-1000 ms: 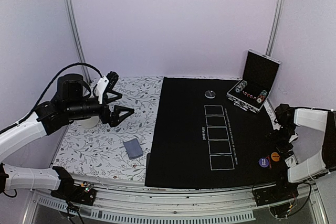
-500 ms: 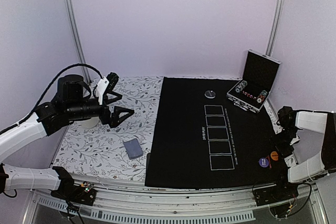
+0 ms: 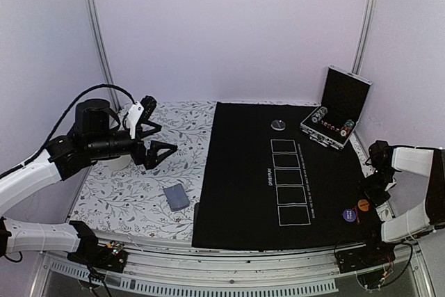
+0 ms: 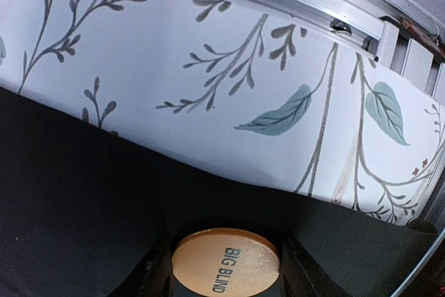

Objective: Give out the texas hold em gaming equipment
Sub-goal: Pick up the big blind button from the poker table mat.

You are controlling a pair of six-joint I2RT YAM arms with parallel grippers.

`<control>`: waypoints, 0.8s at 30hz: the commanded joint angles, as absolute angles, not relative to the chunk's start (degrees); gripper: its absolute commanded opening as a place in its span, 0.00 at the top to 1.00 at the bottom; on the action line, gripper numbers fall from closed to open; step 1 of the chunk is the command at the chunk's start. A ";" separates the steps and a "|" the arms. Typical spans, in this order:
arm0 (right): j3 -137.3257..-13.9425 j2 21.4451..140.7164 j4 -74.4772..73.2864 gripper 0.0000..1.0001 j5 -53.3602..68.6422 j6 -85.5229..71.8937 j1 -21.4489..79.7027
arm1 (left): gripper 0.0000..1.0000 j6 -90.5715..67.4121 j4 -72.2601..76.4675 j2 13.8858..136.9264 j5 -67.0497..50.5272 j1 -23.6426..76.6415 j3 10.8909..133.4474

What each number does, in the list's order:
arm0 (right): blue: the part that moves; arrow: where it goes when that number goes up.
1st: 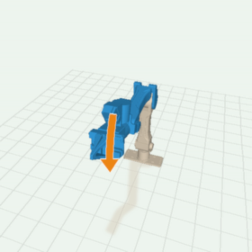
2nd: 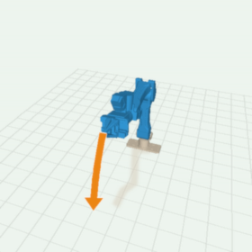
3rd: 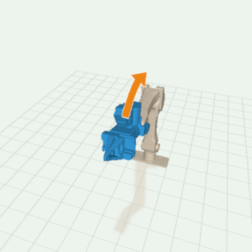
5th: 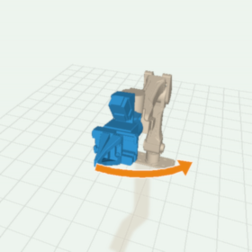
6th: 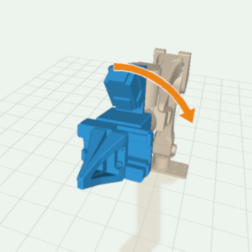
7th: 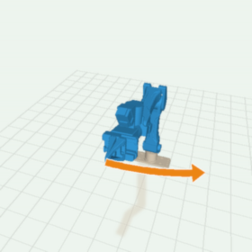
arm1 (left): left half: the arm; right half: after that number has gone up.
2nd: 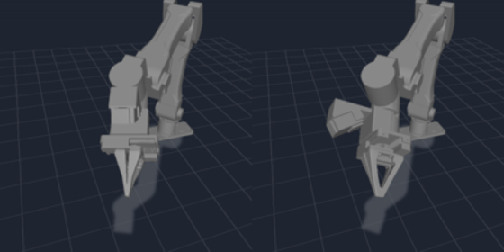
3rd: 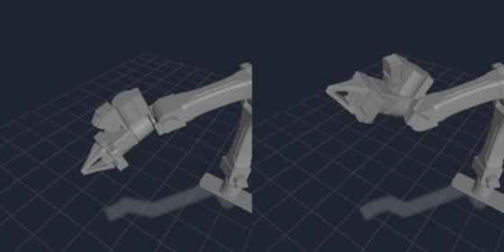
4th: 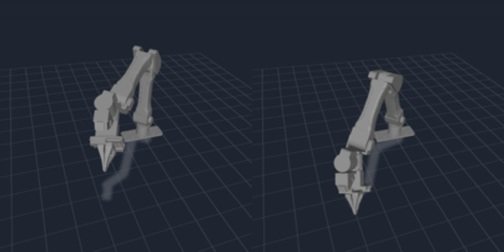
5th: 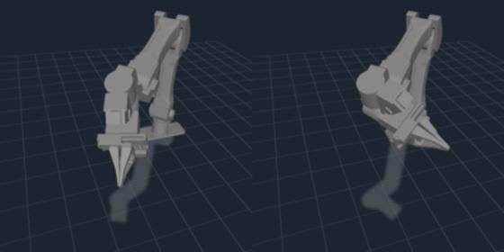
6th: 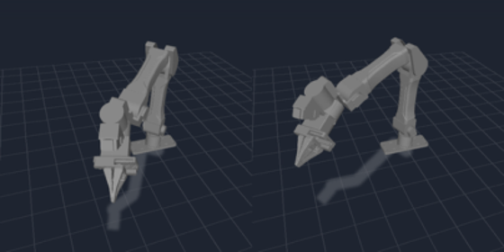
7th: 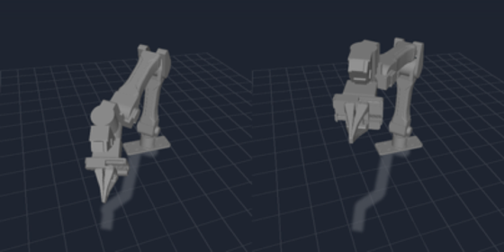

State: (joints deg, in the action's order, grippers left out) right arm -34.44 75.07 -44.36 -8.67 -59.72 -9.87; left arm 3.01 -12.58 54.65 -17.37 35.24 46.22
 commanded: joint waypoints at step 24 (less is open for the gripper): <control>-54.22 79.56 -47.51 0.60 -8.87 -51.14 6.31 | 0.02 3.43 -10.99 55.30 -17.83 36.30 45.26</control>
